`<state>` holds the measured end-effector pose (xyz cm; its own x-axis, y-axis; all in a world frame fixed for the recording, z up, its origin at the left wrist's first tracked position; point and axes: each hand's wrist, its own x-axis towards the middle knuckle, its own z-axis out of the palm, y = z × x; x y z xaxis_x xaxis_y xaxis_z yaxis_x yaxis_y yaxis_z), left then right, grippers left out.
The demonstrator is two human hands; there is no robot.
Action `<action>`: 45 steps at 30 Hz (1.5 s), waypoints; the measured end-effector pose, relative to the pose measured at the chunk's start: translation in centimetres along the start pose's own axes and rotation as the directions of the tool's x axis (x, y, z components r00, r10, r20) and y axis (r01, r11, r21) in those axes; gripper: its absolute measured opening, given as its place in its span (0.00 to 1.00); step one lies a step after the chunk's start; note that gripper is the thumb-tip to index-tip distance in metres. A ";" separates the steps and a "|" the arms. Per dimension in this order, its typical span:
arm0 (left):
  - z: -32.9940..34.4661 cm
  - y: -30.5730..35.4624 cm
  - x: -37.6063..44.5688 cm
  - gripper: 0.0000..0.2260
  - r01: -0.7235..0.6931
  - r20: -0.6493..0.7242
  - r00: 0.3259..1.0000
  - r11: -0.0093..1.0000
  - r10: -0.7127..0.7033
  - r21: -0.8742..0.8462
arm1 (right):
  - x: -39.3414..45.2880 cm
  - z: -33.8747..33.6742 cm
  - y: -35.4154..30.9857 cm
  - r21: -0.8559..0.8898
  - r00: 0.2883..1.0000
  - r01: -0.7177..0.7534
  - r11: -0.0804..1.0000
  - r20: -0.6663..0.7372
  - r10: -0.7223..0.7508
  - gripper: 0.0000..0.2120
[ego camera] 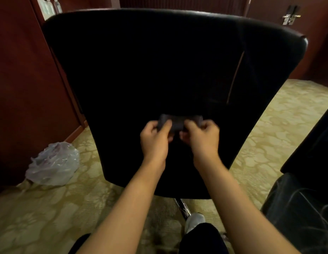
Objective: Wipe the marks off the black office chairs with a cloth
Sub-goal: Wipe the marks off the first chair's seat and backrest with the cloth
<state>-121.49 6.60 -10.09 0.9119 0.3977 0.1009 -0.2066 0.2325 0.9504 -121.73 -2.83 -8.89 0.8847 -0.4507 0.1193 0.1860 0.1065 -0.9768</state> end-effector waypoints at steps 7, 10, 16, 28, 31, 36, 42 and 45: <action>1.2 3.3 0.2 0.05 -0.215 0.056 0.976 0.976 0.213 0.042 | 0.5 -0.2 -3.5 -0.040 0.971 0.234 0.971 -0.043 -0.236 0.10; 0.4 -0.4 -0.3 0.05 -0.186 0.039 0.982 0.982 0.184 0.038 | 0.0 -0.8 0.2 -0.140 0.973 0.206 0.969 -0.073 -0.217 0.11; -1.3 -6.8 -1.3 0.04 -0.067 0.023 0.998 0.998 0.066 0.018 | -1.1 -1.7 6.2 -0.280 0.971 0.195 0.940 -0.080 -0.225 0.09; -4.7 -14.0 -2.8 0.12 0.480 0.017 0.874 0.866 -0.487 0.142 | -2.1 -3.8 14.9 -0.321 0.933 -0.358 0.877 -0.157 0.324 0.09; -3.5 -11.1 -2.8 0.07 0.367 0.033 0.927 0.923 -0.373 0.115 | -1.9 -3.5 12.0 -0.228 0.959 -0.272 0.935 -0.141 0.245 0.08; 1.5 -1.5 -1.8 0.04 0.022 0.115 0.993 0.998 -0.015 -0.059 | 0.5 -2.6 1.0 -0.101 0.971 0.176 0.979 -0.148 -0.190 0.14; 3.8 -0.8 -2.3 0.07 -0.174 0.103 0.981 0.981 0.165 0.082 | 1.6 -4.2 -0.5 -0.137 0.959 0.211 0.968 -0.161 -0.231 0.10; 3.1 -6.2 -3.1 0.05 0.006 0.088 0.996 0.997 -0.013 0.082 | 1.6 -5.6 5.0 -0.155 0.977 0.067 0.986 -0.190 -0.096 0.08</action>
<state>-121.99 1.21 -15.36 0.9423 0.3147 0.1144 -0.1717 0.1609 0.9719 -121.80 -7.96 -14.58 0.7650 -0.6194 0.1767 0.1760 -0.0628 -0.9824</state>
